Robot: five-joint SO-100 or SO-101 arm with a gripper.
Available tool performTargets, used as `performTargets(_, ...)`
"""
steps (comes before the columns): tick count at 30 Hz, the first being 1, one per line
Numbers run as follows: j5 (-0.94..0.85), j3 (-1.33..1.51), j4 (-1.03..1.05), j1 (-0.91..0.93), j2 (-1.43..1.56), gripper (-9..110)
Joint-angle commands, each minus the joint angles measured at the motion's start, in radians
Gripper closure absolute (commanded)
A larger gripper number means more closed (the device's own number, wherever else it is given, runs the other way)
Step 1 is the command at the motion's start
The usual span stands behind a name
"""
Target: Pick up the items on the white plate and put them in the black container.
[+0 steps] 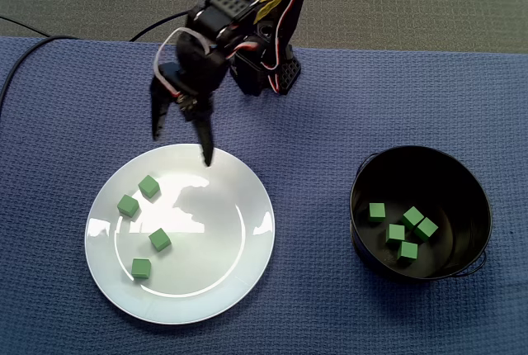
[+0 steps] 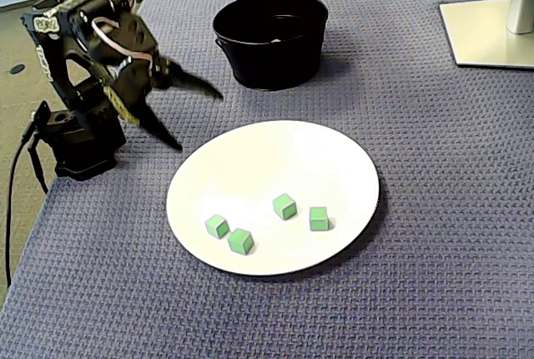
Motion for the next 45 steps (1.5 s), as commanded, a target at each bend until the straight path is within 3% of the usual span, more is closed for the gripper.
performTargets(1, -0.048, 0.026, -0.147, 0.083, -0.117, 58)
performTargets(15, -0.054, -0.276, -0.115, 0.141, -0.595, 62)
performTargets(40, 0.012, -0.318, -0.202, 0.061, -0.761, 78)
performTargets(45, 0.031, -0.314, -0.209, 0.043, -0.778, 93)
